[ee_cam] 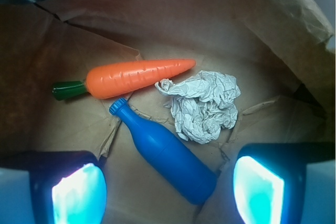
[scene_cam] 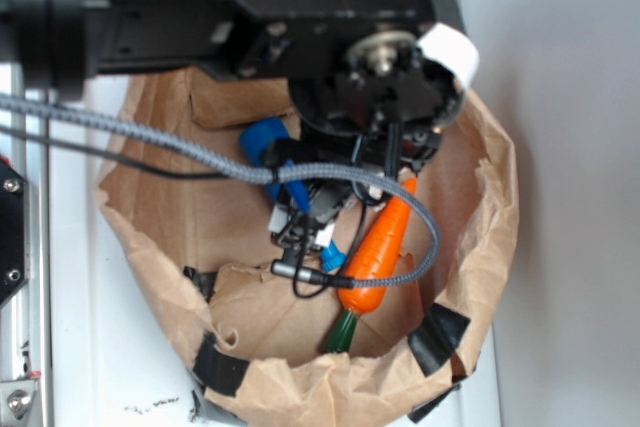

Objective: Grab the white paper.

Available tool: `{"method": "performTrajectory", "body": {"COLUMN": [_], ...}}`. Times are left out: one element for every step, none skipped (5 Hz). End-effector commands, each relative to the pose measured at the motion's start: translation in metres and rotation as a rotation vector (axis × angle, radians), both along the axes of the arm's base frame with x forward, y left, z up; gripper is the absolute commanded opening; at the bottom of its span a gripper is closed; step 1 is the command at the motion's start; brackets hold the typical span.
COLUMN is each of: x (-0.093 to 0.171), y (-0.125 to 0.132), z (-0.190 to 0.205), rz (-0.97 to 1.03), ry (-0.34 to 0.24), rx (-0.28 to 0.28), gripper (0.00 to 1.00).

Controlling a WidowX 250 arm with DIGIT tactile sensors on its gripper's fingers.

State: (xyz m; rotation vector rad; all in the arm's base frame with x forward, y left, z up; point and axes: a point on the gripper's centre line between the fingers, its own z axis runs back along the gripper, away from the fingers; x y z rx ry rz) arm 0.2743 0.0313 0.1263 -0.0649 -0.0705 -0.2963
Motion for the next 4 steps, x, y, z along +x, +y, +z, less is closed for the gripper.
{"method": "performTrajectory", "body": {"x": [0.043, 0.055, 0.072, 0.075], "y": [0.018, 0.026, 0.033, 0.034], "z": [-0.014, -0.027, -0.028, -0.020], "rz": [-0.026, -0.038, -0.023, -0.031], "ry": [-0.077, -0.085, -0.077, -0.073], "rx": [0.010, -0.001, -0.024, -0.047], "gripper": [1.00, 1.00, 1.00, 1.00]}}
